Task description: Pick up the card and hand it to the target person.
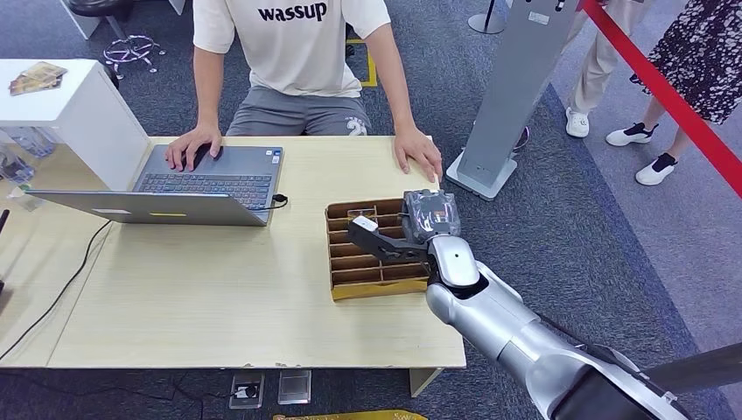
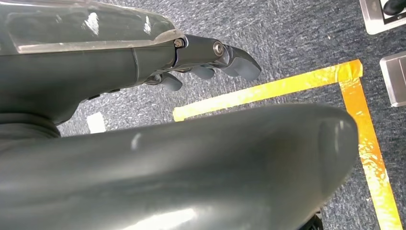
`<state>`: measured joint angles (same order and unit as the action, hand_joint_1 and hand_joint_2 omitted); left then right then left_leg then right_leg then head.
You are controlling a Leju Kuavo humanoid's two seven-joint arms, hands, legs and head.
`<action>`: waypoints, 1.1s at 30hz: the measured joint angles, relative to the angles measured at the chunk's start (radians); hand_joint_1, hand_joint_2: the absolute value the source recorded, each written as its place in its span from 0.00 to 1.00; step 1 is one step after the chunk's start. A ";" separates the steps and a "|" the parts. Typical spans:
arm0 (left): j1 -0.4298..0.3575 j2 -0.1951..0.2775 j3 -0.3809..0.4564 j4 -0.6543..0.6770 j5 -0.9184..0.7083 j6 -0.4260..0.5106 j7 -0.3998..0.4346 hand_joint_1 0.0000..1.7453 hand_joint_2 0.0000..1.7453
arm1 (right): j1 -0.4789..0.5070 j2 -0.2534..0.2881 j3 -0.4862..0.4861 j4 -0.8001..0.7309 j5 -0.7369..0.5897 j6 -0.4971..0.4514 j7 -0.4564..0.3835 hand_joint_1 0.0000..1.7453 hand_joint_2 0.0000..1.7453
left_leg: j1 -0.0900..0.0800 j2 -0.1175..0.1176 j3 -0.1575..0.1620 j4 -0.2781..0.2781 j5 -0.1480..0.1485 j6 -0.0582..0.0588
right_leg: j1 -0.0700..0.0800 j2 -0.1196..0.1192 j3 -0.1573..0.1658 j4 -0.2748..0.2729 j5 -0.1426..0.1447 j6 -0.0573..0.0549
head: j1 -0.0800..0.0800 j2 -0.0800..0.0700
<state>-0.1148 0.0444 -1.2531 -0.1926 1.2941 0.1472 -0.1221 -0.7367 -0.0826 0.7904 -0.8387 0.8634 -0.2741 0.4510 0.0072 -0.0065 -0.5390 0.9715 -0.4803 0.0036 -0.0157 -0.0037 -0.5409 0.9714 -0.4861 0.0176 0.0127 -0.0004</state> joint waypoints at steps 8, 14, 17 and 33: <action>0.001 0.001 0.000 0.000 0.014 0.004 0.003 0.00 0.00 | -0.005 -0.005 -0.006 -0.066 -0.096 0.044 0.001 0.93 1.00 | 0.000 0.000 0.000 0.000 0.000 0.000 | 0.000 0.000 0.000 0.000 0.000 0.000 | 0.000 0.000; 0.004 0.002 0.000 0.000 0.021 0.005 0.010 0.00 0.00 | -0.024 -0.036 -0.014 -0.202 -0.242 0.168 0.031 0.93 1.00 | 0.000 0.000 0.000 0.000 0.000 0.000 | 0.000 0.000 0.000 0.000 0.000 0.000 | 0.000 0.000; 0.006 0.003 0.000 0.000 0.024 0.005 0.013 0.00 0.00 | -0.037 -0.059 -0.024 -0.284 -0.331 0.219 0.034 0.93 1.00 | 0.000 0.000 0.001 0.000 0.000 0.000 | 0.000 0.000 0.000 0.000 0.000 0.000 | 0.000 0.000; 0.006 0.003 0.000 0.000 0.030 0.008 0.016 0.00 0.00 | -0.016 -0.126 -0.034 -0.603 -0.144 0.086 0.029 0.93 1.00 | 0.000 0.000 0.000 0.000 0.000 0.000 | 0.000 0.000 0.000 0.000 0.000 0.000 | 0.000 0.000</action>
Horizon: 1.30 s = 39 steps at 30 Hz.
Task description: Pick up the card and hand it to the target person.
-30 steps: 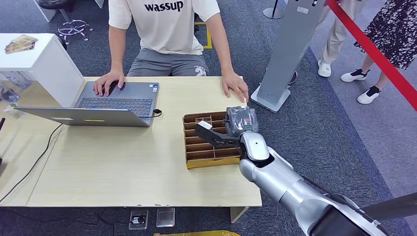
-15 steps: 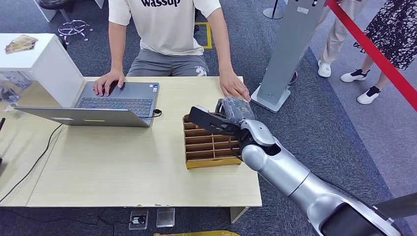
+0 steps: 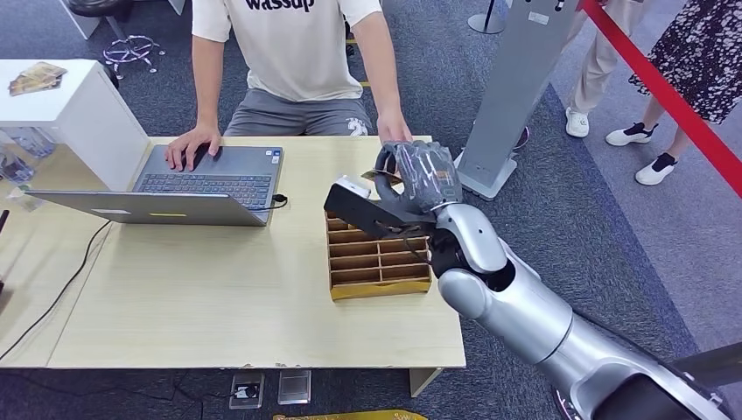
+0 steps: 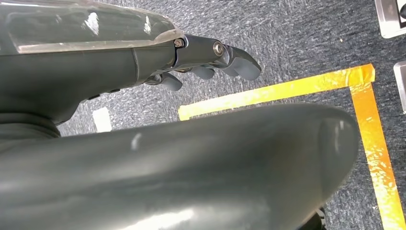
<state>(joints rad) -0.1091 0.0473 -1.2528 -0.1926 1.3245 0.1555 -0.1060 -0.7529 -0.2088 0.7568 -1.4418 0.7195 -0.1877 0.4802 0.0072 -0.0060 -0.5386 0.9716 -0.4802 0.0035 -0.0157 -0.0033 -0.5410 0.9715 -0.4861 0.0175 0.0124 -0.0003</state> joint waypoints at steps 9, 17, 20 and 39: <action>-0.006 -0.004 -0.001 0.000 -0.027 -0.002 0.003 0.00 0.00 | 0.027 0.036 0.001 0.048 0.247 -0.354 -0.209 0.93 1.00 | 0.000 0.000 0.000 0.000 0.000 0.000 | 0.000 0.000 0.000 0.000 0.000 0.000 | 0.000 0.000; -0.022 -0.007 -0.016 0.000 -0.039 -0.003 0.014 0.00 0.00 | 0.019 0.123 -0.017 0.309 0.318 -0.495 -0.367 0.93 1.00 | 0.000 -0.001 0.000 0.000 0.000 0.000 | 0.000 0.000 0.000 0.000 0.000 0.000 | 0.000 0.000; -0.023 -0.007 -0.018 0.000 -0.037 -0.003 0.017 0.00 0.00 | 0.015 0.152 -0.038 0.388 0.371 -0.496 -0.396 0.93 1.00 | 0.000 -0.001 -0.001 0.000 0.000 0.000 | 0.000 0.000 0.000 0.001 0.000 0.000 | 0.000 0.000; -0.019 -0.007 -0.033 0.000 -0.017 0.002 0.005 0.00 0.50 | 0.015 0.263 -0.165 0.554 0.752 -0.501 -0.270 0.23 1.00 | 0.000 0.000 0.000 0.000 0.000 0.000 | 0.000 0.000 0.000 0.001 0.000 0.000 | 0.000 0.000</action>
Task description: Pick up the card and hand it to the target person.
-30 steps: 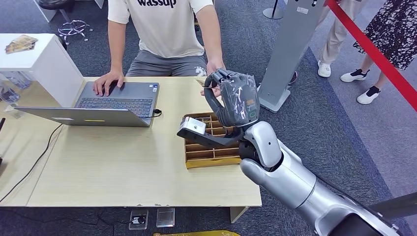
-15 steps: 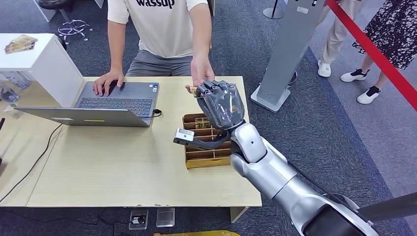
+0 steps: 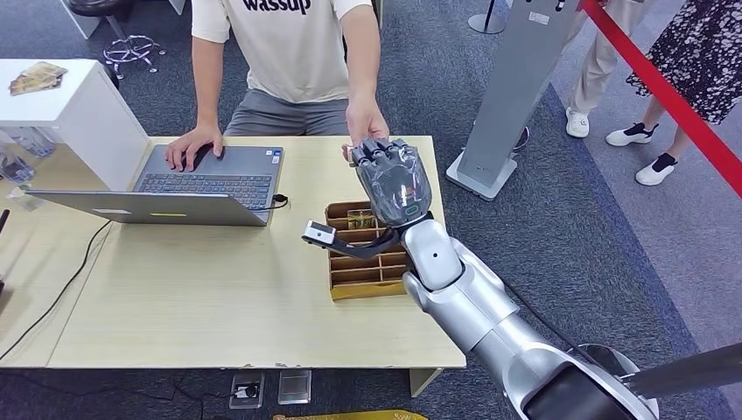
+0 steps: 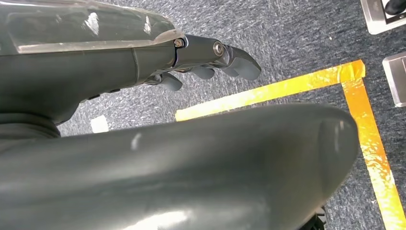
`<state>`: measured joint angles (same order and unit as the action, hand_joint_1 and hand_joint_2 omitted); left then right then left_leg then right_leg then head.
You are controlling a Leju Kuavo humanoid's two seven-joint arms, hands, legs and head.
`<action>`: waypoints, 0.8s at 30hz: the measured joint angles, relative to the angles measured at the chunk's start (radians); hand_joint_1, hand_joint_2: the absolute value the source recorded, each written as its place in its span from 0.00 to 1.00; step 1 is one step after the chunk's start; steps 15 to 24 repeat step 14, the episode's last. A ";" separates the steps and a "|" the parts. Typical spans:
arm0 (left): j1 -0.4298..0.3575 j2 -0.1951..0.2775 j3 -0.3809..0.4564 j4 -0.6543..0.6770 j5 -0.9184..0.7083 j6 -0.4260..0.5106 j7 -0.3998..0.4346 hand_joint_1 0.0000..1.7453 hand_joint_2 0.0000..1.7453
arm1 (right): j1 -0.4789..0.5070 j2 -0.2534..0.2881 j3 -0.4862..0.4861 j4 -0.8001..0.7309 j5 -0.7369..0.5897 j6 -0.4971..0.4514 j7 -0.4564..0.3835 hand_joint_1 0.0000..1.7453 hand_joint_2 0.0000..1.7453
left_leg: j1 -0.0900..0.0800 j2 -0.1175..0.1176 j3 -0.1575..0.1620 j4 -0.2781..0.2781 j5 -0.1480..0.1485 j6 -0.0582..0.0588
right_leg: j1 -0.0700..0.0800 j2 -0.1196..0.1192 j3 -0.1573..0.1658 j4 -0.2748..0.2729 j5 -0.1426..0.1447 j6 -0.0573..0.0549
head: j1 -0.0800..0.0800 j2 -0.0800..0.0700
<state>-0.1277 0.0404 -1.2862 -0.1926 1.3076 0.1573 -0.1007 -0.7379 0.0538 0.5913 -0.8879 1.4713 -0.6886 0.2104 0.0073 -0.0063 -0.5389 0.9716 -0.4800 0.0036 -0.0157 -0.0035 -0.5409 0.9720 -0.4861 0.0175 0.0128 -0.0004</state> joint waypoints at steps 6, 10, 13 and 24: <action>0.002 0.000 -0.008 0.000 -0.003 0.002 -0.015 0.00 0.00 | -0.001 0.000 -0.001 0.004 -0.017 0.000 0.006 0.00 1.00 | 0.000 0.000 0.000 0.000 0.000 0.000 | 0.000 0.000 0.000 0.000 0.000 0.000 | 0.000 0.000; 0.002 0.000 -0.008 0.000 0.002 0.009 -0.018 0.00 0.00 | -0.001 0.001 -0.002 0.006 -0.044 0.000 -0.006 0.00 1.00 | 0.000 0.000 0.000 0.000 0.000 0.000 | 0.000 0.000 0.000 0.000 0.000 0.000 | 0.000 0.000; 0.002 0.000 -0.008 0.000 0.008 0.012 -0.018 0.00 0.00 | 0.000 0.007 -0.008 0.009 -0.096 0.000 -0.046 0.00 1.00 | 0.000 0.000 0.000 0.000 0.000 0.000 | 0.000 0.000 0.000 0.000 0.000 0.000 | 0.000 0.000; 0.002 0.000 -0.008 0.000 0.009 0.012 -0.018 0.00 0.00 | 0.000 0.008 -0.010 0.010 -0.107 0.000 -0.056 0.00 1.00 | 0.000 0.000 0.000 0.000 0.000 0.000 | 0.000 0.000 0.000 0.000 0.000 0.000 | 0.000 0.000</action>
